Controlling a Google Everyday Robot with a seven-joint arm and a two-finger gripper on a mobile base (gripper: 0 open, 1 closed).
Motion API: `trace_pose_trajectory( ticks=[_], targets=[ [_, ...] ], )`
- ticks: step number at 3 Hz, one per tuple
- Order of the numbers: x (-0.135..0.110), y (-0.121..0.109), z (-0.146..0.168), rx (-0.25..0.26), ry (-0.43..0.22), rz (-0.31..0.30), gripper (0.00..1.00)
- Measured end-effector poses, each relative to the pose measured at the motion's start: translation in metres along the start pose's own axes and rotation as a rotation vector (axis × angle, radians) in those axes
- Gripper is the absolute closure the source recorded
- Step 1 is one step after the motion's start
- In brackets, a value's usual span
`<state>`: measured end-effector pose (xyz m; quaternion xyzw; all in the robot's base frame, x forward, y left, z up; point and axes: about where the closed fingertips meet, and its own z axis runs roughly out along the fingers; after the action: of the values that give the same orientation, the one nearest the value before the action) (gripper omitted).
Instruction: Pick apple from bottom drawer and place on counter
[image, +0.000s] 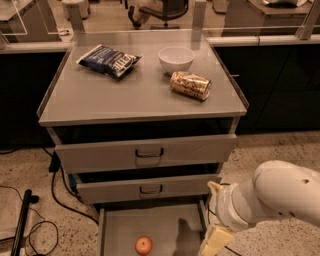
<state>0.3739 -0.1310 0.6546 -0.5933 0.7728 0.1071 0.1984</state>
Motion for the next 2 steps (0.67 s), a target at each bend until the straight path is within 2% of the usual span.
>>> trace_pose_trajectory(
  ticks=[2],
  targets=[
    [0.021,-0.001,0.082,-0.057,-0.050,0.026,0.00]
  ],
)
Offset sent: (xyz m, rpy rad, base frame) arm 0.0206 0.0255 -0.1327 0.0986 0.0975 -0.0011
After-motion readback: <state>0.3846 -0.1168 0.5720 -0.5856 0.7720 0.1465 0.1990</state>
